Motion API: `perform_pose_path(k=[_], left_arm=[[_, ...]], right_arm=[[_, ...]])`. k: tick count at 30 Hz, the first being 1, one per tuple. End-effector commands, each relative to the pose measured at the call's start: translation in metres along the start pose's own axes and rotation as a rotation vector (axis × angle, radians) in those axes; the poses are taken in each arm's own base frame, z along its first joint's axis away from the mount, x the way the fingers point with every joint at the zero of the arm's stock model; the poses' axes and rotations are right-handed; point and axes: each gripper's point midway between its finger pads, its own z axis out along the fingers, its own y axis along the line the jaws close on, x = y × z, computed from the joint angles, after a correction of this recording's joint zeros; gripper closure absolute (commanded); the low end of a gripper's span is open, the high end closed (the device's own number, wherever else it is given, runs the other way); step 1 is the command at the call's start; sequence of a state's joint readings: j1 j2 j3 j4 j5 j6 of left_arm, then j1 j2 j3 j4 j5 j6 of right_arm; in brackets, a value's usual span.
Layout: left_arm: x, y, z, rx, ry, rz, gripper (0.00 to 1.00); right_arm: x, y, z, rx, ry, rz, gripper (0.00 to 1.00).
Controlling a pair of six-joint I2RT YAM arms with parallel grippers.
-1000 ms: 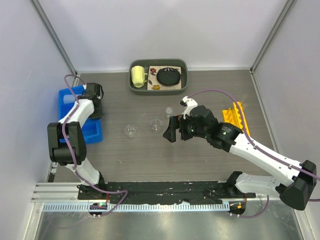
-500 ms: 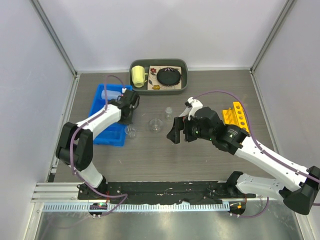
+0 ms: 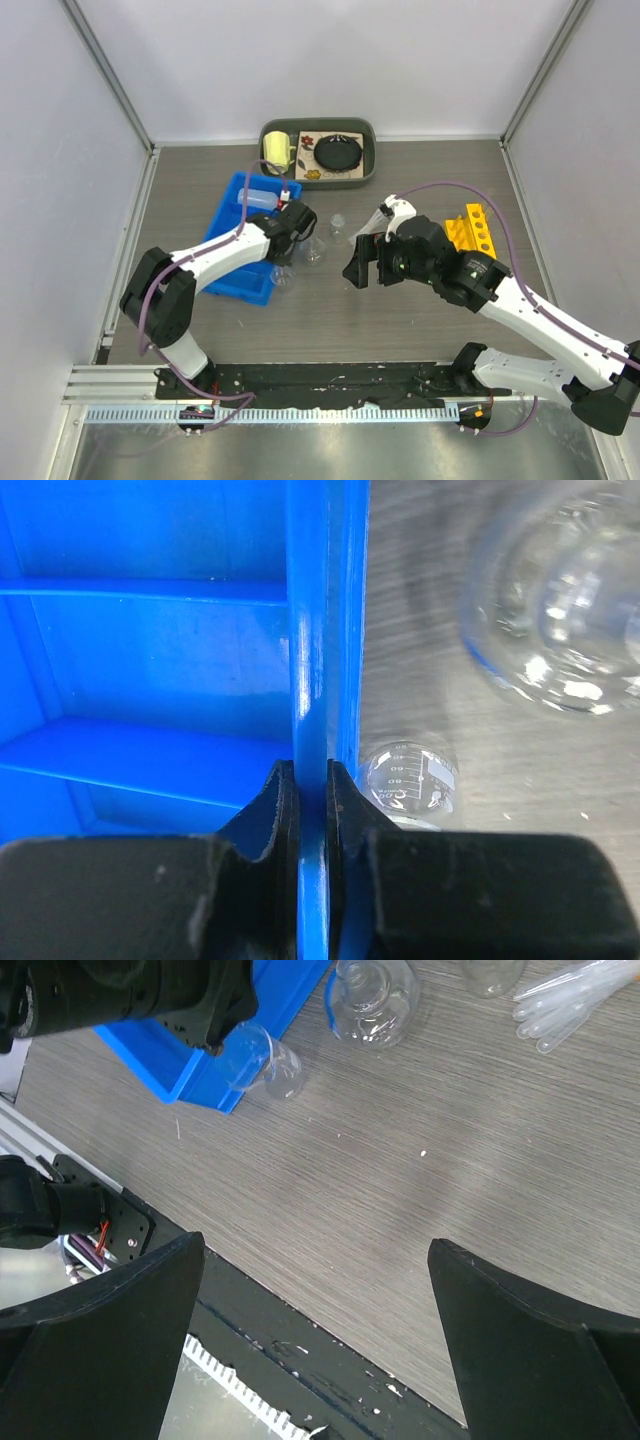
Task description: Organize the chemistry lab equipment
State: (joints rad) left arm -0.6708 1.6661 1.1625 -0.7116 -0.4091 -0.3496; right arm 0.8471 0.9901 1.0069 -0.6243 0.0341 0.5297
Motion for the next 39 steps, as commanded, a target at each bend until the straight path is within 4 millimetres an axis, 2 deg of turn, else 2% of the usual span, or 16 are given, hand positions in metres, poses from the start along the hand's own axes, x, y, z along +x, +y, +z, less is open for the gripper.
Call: perform_pose_path(k=[1, 5, 7, 11, 17, 25, 31, 36, 39], left_arm=[[0.019, -0.053, -0.005, 0.171, 0.032, 0.043, 1.0], [0.032, -0.073, -0.016, 0.222, 0.012, 0.072, 1.0], [0.031, -0.082, -0.022, 0.261, -0.013, 0.051, 1.0], [0.043, -0.092, -0.025, 0.289, -0.009, 0.068, 1.0], [0.054, -0.118, -0.037, 0.339, -0.034, 0.093, 1.0], [0.073, -0.158, -0.048, 0.392, -0.051, 0.125, 1.0], [0.076, -0.191, -0.055, 0.445, -0.069, 0.135, 1.0], [0.064, -0.193, -0.053, 0.415, -0.108, 0.152, 1.0], [0.05, -0.18, -0.045, 0.359, -0.117, 0.151, 1.0]], right_arm=[[-0.016, 0.004, -0.013, 0.01, -0.046, 0.006, 0.0], [-0.015, -0.001, -0.015, 0.035, -0.042, 0.002, 0.0], [-0.015, -0.001, -0.017, 0.038, -0.04, 0.005, 0.0], [-0.014, -0.005, -0.017, 0.065, -0.031, 0.009, 0.0], [-0.008, -0.025, -0.016, 0.171, -0.005, -0.003, 0.0], [0.01, -0.045, -0.015, 0.253, 0.042, 0.002, 0.0], [0.021, -0.059, -0.019, 0.32, 0.062, 0.019, 0.0], [0.03, -0.068, -0.024, 0.358, 0.07, 0.043, 0.0], [0.031, -0.071, -0.027, 0.366, 0.066, 0.056, 0.0]])
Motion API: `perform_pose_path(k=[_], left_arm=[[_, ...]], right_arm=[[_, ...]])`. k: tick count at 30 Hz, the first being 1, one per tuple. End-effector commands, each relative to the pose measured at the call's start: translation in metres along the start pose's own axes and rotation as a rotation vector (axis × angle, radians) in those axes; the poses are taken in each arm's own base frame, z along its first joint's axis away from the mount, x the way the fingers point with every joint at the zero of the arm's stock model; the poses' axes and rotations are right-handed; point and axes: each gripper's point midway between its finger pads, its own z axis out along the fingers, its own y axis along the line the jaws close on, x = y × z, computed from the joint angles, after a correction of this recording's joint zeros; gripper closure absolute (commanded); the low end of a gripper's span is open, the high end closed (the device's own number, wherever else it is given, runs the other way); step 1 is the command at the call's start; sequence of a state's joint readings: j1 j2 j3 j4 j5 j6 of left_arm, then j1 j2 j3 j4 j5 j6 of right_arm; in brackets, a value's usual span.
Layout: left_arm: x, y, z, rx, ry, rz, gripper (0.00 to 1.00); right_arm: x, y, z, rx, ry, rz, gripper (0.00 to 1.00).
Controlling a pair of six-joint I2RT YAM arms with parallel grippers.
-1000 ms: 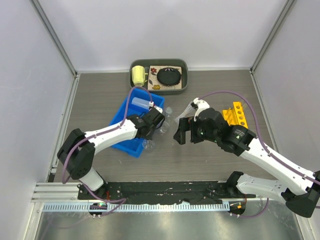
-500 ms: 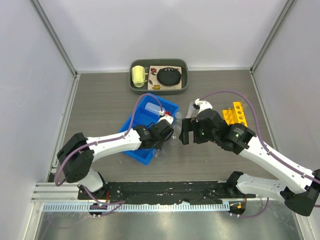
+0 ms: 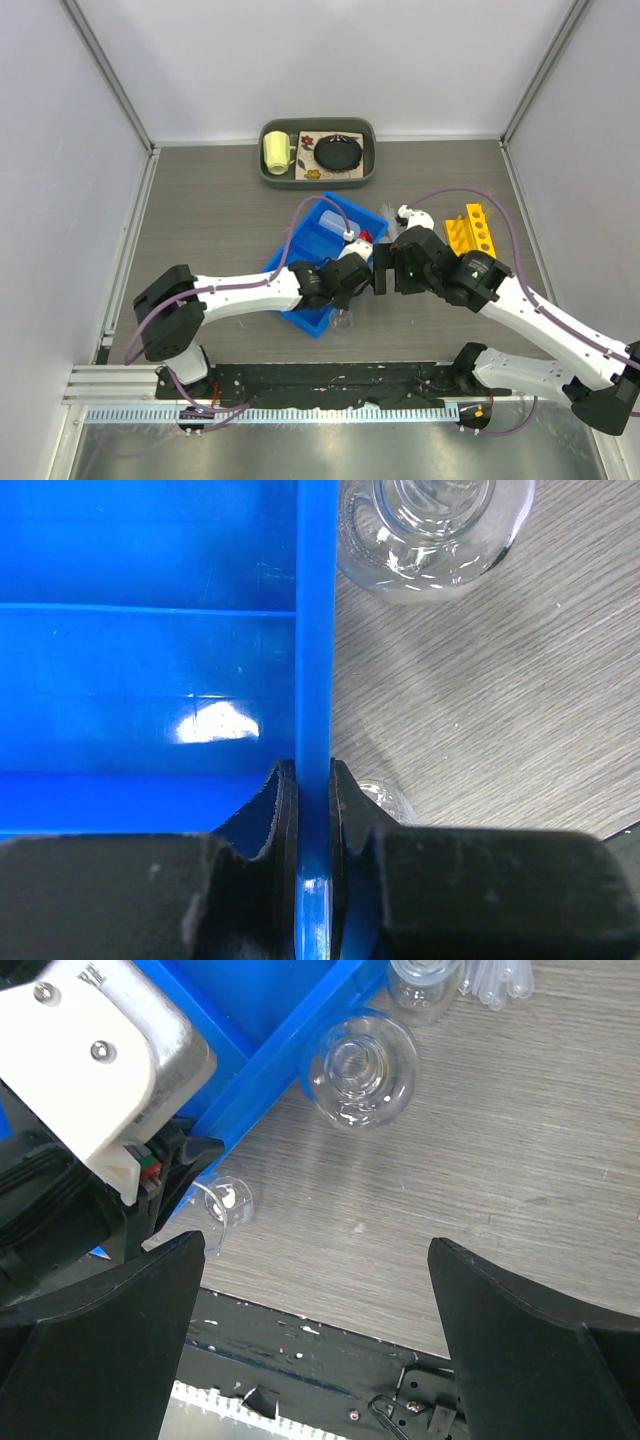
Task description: Organize the chemistry lab equipment
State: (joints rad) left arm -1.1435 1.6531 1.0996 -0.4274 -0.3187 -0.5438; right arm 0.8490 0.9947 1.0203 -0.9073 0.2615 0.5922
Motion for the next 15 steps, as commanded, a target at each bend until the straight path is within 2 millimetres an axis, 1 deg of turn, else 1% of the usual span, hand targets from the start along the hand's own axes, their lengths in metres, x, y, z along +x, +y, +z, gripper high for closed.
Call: perform_pose_path(k=[1, 2, 3, 5, 6, 9, 12, 13, 14, 15], left_arm=[[0.024, 0.021, 0.02, -0.054, 0.115, 0.008, 1.0], [0.024, 0.024, 0.021, -0.053, 0.126, 0.0, 1.0], [0.021, 0.034, 0.024, -0.061, 0.131, -0.021, 1.0], [0.018, 0.042, 0.024, -0.061, 0.128, -0.026, 1.0], [0.016, 0.051, 0.024, -0.077, 0.129, -0.037, 1.0], [0.018, 0.068, 0.026, -0.09, 0.148, -0.08, 1.0], [0.019, 0.074, 0.024, -0.087, 0.153, -0.106, 1.0], [0.02, 0.074, 0.023, -0.085, 0.153, -0.105, 1.0], [0.02, 0.073, 0.022, -0.081, 0.155, -0.108, 0.98], [0.022, 0.07, 0.021, -0.06, 0.165, -0.113, 0.94]], right_arm=[[-0.001, -0.008, -0.007, 0.027, -0.03, 0.044, 0.0], [0.001, -0.009, -0.007, 0.03, -0.027, 0.046, 0.0], [0.0, -0.009, -0.007, 0.033, -0.027, 0.048, 0.0], [0.001, -0.01, -0.007, 0.037, -0.027, 0.052, 0.0], [0.001, -0.011, -0.007, 0.04, -0.027, 0.05, 0.0], [0.0, -0.01, -0.006, 0.045, -0.027, 0.05, 0.0], [0.0, -0.01, -0.002, 0.053, -0.022, 0.046, 0.0], [0.0, -0.01, 0.0, 0.056, -0.017, 0.046, 0.0], [-0.001, -0.008, 0.001, 0.055, -0.016, 0.043, 0.0], [-0.001, -0.007, 0.003, 0.054, -0.012, 0.041, 0.0]])
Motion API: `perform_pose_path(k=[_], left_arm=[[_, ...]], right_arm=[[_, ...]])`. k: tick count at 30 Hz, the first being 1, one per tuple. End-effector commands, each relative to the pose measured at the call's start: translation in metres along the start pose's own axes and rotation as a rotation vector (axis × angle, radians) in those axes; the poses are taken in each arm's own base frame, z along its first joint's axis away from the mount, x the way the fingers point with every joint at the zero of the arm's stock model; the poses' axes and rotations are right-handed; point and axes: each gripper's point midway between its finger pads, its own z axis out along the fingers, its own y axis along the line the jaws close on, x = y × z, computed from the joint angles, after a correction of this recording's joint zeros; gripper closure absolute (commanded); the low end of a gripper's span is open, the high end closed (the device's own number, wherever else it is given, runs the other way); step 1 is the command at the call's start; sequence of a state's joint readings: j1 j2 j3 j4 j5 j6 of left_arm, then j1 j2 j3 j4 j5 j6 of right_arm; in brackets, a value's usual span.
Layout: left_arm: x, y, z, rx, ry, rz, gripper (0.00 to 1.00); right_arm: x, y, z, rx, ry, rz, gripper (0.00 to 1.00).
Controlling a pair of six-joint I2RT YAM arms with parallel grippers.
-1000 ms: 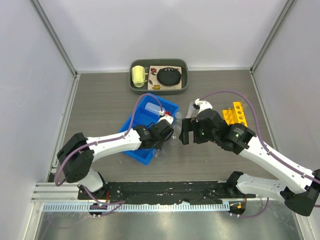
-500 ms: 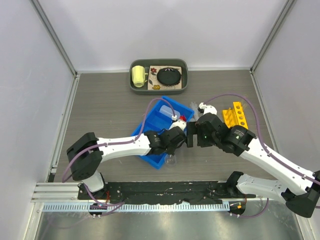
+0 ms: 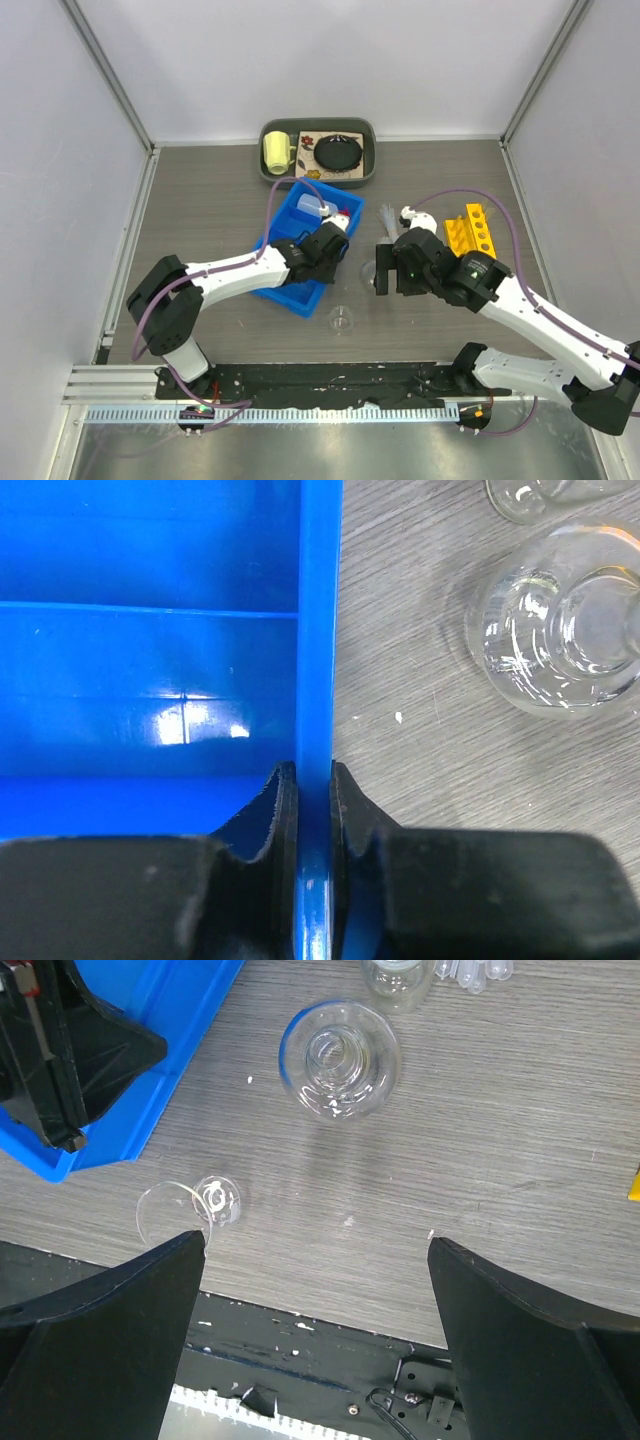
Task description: Organize the chemistry lab equipment
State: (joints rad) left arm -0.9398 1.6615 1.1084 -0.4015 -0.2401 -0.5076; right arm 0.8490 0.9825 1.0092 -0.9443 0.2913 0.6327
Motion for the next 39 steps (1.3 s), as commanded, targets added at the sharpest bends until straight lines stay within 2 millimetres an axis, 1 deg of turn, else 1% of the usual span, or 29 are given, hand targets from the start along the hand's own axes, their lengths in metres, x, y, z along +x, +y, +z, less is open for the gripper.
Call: perform_pose_path(k=[1, 3, 4, 6, 7, 8, 9, 10, 12, 13, 14, 16, 17, 19, 20, 22, 24, 25, 26, 28, 29, 31, 32, 33, 34, 35, 37, 38, 39], left_arm=[[0.048, 0.014, 0.002, -0.014, 0.163, 0.015, 0.82], [0.05, 0.005, -0.002, 0.032, 0.178, -0.002, 0.7], [0.052, 0.002, -0.005, 0.041, 0.183, -0.002, 0.57], [0.053, -0.006, -0.011, 0.059, 0.181, 0.011, 0.45], [0.054, -0.005, -0.017, 0.05, 0.189, 0.019, 0.2], [0.051, -0.006, -0.021, 0.046, 0.184, 0.023, 0.04], [0.05, -0.007, -0.026, 0.043, 0.184, 0.029, 0.0], [0.05, -0.002, -0.034, 0.022, 0.187, 0.033, 0.0], [0.038, 0.0, -0.045, 0.012, 0.158, 0.033, 0.0], [0.036, 0.004, -0.051, -0.001, 0.153, 0.036, 0.0], [0.023, 0.006, -0.06, -0.012, 0.11, 0.035, 0.0], [0.017, 0.011, -0.071, -0.028, 0.101, 0.051, 0.0], [0.005, 0.012, -0.078, -0.038, 0.07, 0.051, 0.0], [0.001, 0.017, -0.084, -0.054, 0.066, 0.066, 0.0], [-0.007, 0.019, -0.087, -0.062, 0.049, 0.058, 0.0], [-0.016, 0.023, -0.09, -0.067, 0.041, 0.057, 0.0], [-0.02, 0.034, -0.095, -0.106, 0.045, 0.053, 0.0], [-0.028, 0.035, -0.1, -0.114, 0.028, 0.043, 0.0], [-0.033, 0.041, -0.103, -0.126, 0.021, 0.028, 0.0], [-0.045, 0.05, -0.119, -0.136, -0.006, -0.009, 0.0], [-0.051, 0.059, -0.125, -0.146, -0.019, -0.049, 0.0], [-0.059, 0.066, -0.142, -0.129, -0.044, -0.099, 0.0], [-0.062, 0.074, -0.148, -0.13, -0.056, -0.133, 0.0], [-0.062, 0.078, -0.152, -0.127, -0.058, -0.15, 0.0], [-0.065, 0.08, -0.164, -0.109, -0.08, -0.173, 0.0], [-0.066, 0.087, -0.168, -0.112, -0.091, -0.199, 0.0], [-0.065, 0.091, -0.181, -0.083, -0.108, -0.226, 0.0], [-0.065, 0.097, -0.186, -0.085, -0.119, -0.251, 0.0], [-0.065, 0.098, -0.189, -0.074, -0.128, -0.261, 0.0]], right_arm=[[-0.007, 0.004, 0.005, 0.011, -0.017, 0.008, 0.0], [-0.006, 0.004, 0.007, 0.014, -0.009, -0.001, 0.0], [-0.006, 0.005, 0.007, 0.01, -0.006, -0.003, 0.01], [-0.004, 0.009, 0.01, -0.002, 0.009, -0.012, 0.0], [-0.001, 0.011, 0.012, -0.011, 0.024, -0.017, 0.0], [0.0, 0.014, 0.014, -0.024, 0.032, -0.021, 0.0], [0.007, 0.018, 0.017, -0.04, 0.064, -0.028, 0.0], [0.009, 0.021, 0.019, -0.05, 0.075, -0.028, 0.01], [0.016, 0.026, 0.026, -0.068, 0.091, -0.03, 0.02], [0.018, 0.032, 0.029, -0.086, 0.099, -0.028, 0.03], [0.021, 0.035, 0.031, -0.092, 0.106, -0.032, 0.03], [0.026, 0.041, 0.037, -0.098, 0.118, -0.034, 0.03], [0.027, 0.042, 0.038, -0.096, 0.121, -0.035, 0.03], [0.026, 0.046, 0.04, -0.098, 0.116, -0.039, 0.03], [0.026, 0.049, 0.04, -0.099, 0.115, -0.04, 0.03], [0.023, 0.051, 0.039, -0.101, 0.105, -0.042, 0.03], [0.021, 0.055, 0.038, -0.11, 0.101, -0.047, 0.03], [0.021, 0.056, 0.038, -0.11, 0.1, -0.05, 0.03], [0.024, 0.057, 0.039, -0.109, 0.109, -0.057, 0.03], [0.029, 0.059, 0.043, -0.108, 0.127, -0.063, 0.03], [0.036, 0.06, 0.046, -0.107, 0.143, -0.069, 0.04], [0.041, 0.064, 0.049, -0.115, 0.15, -0.076, 0.04], [0.045, 0.065, 0.05, -0.116, 0.157, -0.079, 0.04], [0.05, 0.068, 0.052, -0.119, 0.167, -0.082, 0.04], [0.051, 0.07, 0.053, -0.123, 0.168, -0.082, 0.04], [0.055, 0.07, 0.055, -0.121, 0.175, -0.087, 0.04], [0.061, 0.074, 0.057, -0.126, 0.185, -0.092, 0.07], [0.063, 0.074, 0.058, -0.124, 0.191, -0.096, 0.08], [0.065, 0.076, 0.059, -0.129, 0.194, -0.098, 0.11]])
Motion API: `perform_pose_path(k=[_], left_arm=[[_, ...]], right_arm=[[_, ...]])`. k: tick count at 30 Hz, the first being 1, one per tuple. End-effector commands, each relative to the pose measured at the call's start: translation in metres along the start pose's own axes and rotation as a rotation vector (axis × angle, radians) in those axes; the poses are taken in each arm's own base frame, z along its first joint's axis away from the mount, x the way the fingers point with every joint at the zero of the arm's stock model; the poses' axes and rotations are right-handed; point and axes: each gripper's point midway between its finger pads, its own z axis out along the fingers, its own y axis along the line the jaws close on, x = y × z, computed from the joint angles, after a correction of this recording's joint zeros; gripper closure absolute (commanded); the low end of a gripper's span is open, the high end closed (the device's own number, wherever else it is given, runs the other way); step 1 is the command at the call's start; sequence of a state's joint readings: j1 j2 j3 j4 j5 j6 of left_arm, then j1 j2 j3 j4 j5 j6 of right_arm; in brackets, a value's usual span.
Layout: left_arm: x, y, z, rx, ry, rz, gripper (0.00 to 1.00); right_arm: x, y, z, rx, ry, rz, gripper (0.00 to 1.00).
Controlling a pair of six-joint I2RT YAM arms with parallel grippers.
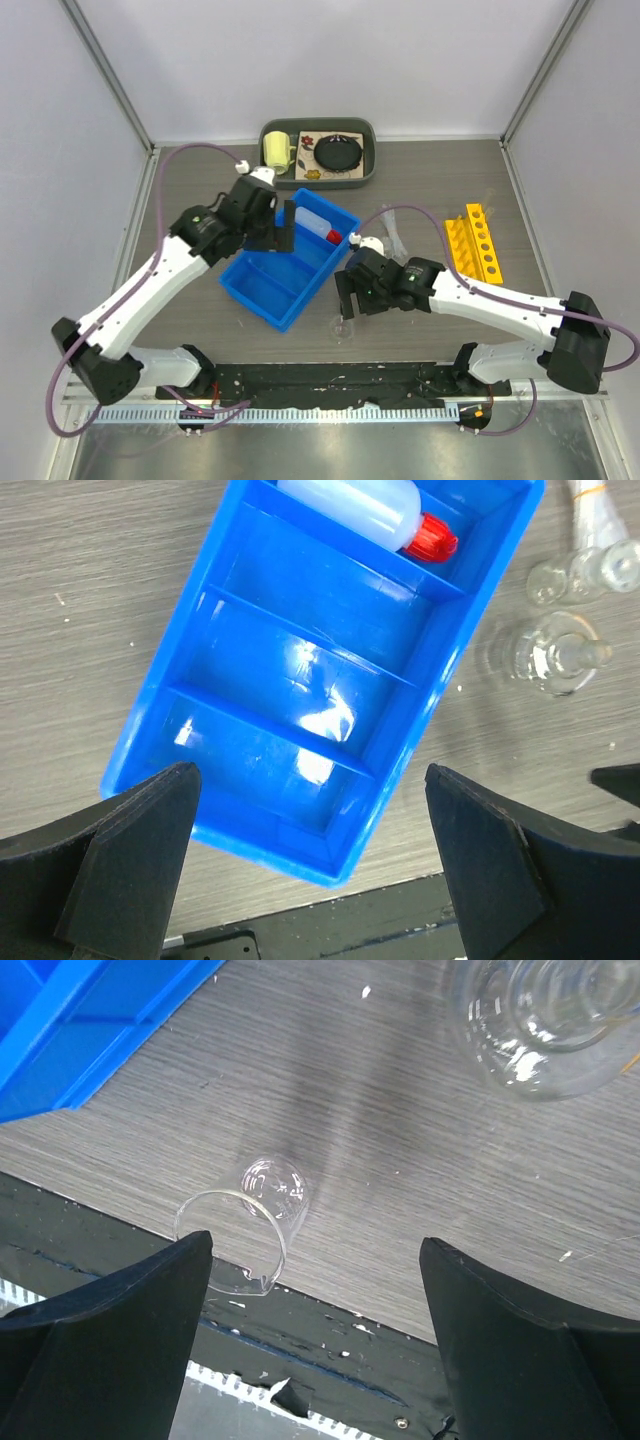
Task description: Organize the chemistry lab equipment
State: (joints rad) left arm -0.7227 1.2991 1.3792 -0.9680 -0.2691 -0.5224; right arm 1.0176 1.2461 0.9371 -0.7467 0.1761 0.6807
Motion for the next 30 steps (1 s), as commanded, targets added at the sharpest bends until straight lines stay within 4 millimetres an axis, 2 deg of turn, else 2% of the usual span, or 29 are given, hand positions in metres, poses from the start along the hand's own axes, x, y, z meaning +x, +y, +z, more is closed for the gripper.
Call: perform_pose_path(k=[1, 5, 9, 14, 19, 22, 23, 25, 26, 30], left_arm=[[-0.004, 0.008, -0.03, 0.065, -0.026, -0.075, 0.0], [-0.002, 0.016, -0.044, 0.096, -0.047, -0.117, 0.0], [0.003, 0.017, -0.049, 0.117, -0.045, -0.131, 0.0], [0.005, 0.019, -0.051, 0.119, -0.046, -0.136, 0.0], [0.007, 0.02, -0.052, 0.131, -0.045, -0.14, 0.0], [0.007, 0.021, -0.052, 0.133, -0.049, -0.142, 0.0], [0.008, 0.022, -0.052, 0.133, -0.048, -0.143, 0.0], [0.01, 0.023, -0.051, 0.131, -0.044, -0.141, 0.0], [0.009, 0.023, -0.052, 0.134, -0.049, -0.143, 0.0], [0.012, 0.025, -0.052, 0.137, -0.05, -0.145, 0.0]], right_arm=[[0.001, 0.013, 0.007, -0.029, -0.011, 0.017, 0.13], [0.01, 0.016, 0.014, -0.018, 0.007, 0.005, 0.22], [0.018, 0.023, 0.021, -0.018, 0.024, -0.005, 0.3], [0.025, 0.03, 0.028, -0.014, 0.039, -0.018, 0.38], [0.029, 0.03, 0.037, 0.0, 0.047, -0.024, 0.5], [0.025, 0.031, 0.044, 0.018, 0.037, -0.025, 0.65], [0.024, 0.031, 0.045, 0.024, 0.037, -0.024, 0.75], [0.023, 0.032, 0.05, 0.04, 0.042, -0.033, 0.86], [0.022, 0.032, 0.051, 0.046, 0.042, -0.037, 0.98], [0.018, 0.032, 0.05, 0.066, 0.04, -0.047, 0.99]])
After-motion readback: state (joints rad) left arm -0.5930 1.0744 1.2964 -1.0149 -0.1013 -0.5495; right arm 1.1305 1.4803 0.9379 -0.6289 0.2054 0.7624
